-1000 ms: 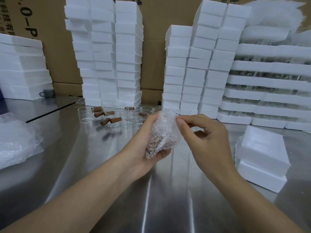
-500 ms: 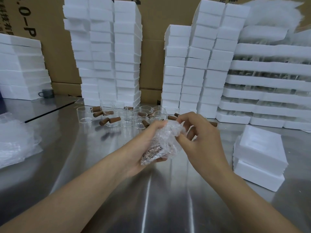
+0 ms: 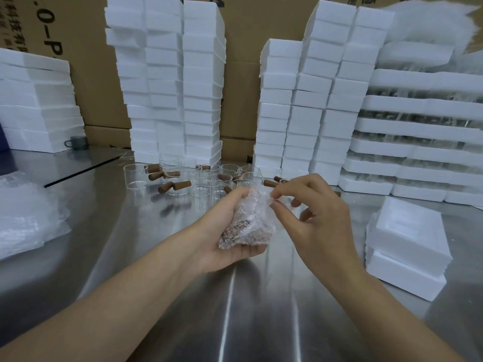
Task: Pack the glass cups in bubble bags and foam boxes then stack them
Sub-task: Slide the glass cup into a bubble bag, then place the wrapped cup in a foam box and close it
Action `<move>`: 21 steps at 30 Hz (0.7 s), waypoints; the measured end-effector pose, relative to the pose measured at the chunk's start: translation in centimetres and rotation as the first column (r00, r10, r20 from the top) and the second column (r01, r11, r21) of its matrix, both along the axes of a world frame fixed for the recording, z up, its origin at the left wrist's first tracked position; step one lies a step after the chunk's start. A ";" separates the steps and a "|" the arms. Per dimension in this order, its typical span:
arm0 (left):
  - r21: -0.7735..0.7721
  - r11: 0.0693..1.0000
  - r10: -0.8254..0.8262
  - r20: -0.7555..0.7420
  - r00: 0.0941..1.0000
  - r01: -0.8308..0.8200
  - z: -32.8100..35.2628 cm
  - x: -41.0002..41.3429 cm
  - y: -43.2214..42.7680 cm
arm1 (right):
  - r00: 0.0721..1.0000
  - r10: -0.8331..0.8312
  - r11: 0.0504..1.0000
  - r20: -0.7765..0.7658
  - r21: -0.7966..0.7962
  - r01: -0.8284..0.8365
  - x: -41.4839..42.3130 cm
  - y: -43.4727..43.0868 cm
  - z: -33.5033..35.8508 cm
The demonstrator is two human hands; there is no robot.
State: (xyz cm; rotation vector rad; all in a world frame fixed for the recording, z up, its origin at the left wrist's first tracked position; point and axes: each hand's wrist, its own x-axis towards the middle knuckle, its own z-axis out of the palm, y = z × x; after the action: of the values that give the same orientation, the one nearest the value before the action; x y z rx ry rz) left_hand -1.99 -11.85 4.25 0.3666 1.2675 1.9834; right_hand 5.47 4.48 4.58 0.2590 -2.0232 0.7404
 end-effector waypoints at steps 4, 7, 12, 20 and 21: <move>0.031 0.999 0.008 -0.027 1.000 -0.007 0.4 0.1 -0.1 | 0.999 -0.020 0.999 0.040 0.036 0.018 -0.2 0.2 -0.4; -0.002 1.000 0.010 -0.115 0.993 -0.010 0.6 0.0 -0.3 | 0.993 -0.010 1.000 0.113 0.012 0.009 -0.2 0.1 -0.6; -0.120 0.993 -0.032 -0.270 0.962 0.000 0.6 0.0 -0.6 | 0.958 0.116 0.980 0.261 -0.185 -0.068 0.1 -0.2 0.1; -0.325 0.910 -0.373 -0.364 0.854 0.259 0.7 -1.6 -3.0 | 0.734 0.482 0.845 0.478 -0.475 -0.246 0.4 -0.1 1.3; -0.357 0.889 -0.416 -0.368 0.832 0.287 0.6 -1.8 -3.2 | 0.693 0.508 0.838 0.512 -0.479 -0.260 0.5 -0.1 1.3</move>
State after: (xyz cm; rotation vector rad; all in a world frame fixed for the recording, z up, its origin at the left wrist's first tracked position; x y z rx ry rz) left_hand -3.83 -15.06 4.85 0.8724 1.6045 1.4112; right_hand 5.99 4.36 5.89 0.2463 -2.4074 1.6542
